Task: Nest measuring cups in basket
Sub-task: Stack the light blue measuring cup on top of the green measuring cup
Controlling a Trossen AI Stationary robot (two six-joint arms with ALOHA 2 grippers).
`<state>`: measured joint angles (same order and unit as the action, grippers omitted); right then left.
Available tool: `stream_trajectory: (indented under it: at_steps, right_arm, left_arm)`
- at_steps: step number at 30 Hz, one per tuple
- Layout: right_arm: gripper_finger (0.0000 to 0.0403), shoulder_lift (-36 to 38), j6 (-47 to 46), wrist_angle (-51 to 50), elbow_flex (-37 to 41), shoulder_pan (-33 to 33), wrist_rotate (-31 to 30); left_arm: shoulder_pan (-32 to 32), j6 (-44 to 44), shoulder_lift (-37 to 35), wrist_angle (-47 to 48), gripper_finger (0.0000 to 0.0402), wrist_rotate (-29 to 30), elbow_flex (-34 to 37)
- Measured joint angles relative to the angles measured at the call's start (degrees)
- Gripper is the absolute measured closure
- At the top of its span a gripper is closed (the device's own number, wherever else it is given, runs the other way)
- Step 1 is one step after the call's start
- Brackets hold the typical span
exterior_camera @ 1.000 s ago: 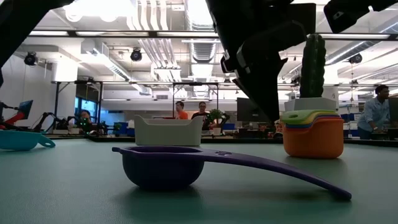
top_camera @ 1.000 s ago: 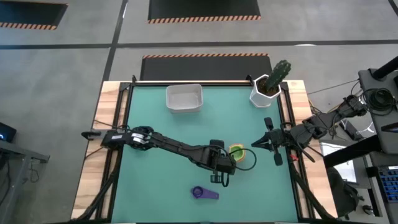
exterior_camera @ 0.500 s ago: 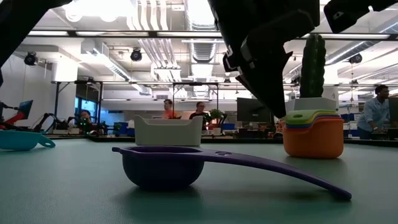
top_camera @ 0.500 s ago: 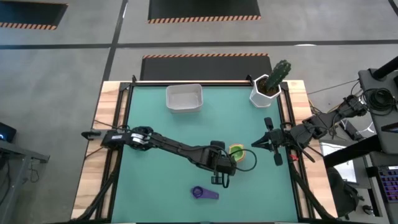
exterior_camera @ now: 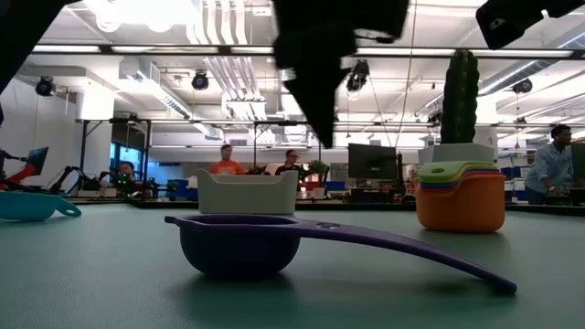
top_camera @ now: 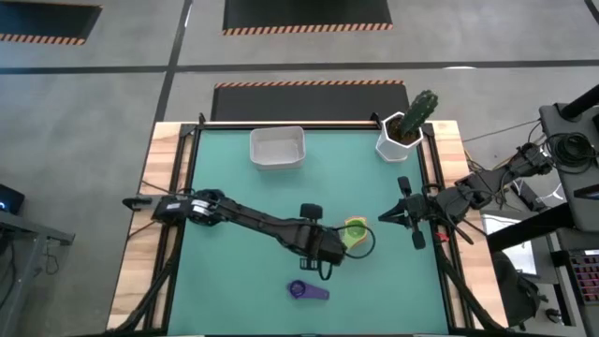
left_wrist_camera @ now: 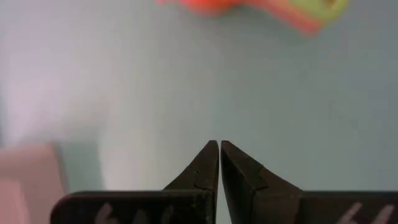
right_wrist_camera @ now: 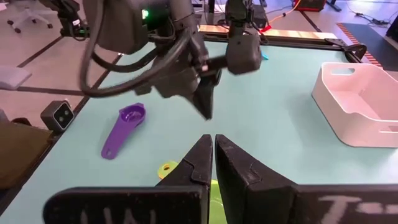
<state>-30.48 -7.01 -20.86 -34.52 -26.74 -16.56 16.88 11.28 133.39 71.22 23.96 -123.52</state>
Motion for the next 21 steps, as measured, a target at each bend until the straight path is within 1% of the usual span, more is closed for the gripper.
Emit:
stream_trajectory:
  at_steps: [3, 6, 9, 12, 15, 21]
  right_arm:
    - [0.0394, 0.00, -0.35, 0.03, 0.00, 0.00, 0.00]
    - [0.0394, 0.00, -0.59, 0.00, 0.04, 0.00, 0.02]
    - [0.0394, 0.02, -0.61, 0.00, 0.11, 0.00, 0.02]
    - [0.0394, 0.01, -0.59, 0.01, 0.16, 0.00, 0.02]
    - [0.0394, 0.02, -0.57, 0.04, 0.17, 0.00, 0.02]
    - [0.0394, 0.01, -0.53, 0.13, 0.17, 0.00, 0.00]
  left_arm:
    - [0.17, 1.92, -1.34, 2.92, 0.0402, 1.31, 1.94]
    - [0.22, 3.71, -3.84, 2.58, 0.0402, 1.49, 6.08]
    - [0.22, 6.36, -7.89, 0.03, 0.0402, 1.55, 13.21]
    - [0.22, 10.49, -13.57, -3.76, 0.0402, 1.58, 22.40]
    - [0.24, 17.29, -19.77, -6.15, 0.0402, 1.38, 31.96]
    - [-0.04, 38.66, -32.40, -5.82, 0.0402, 0.50, 50.38]
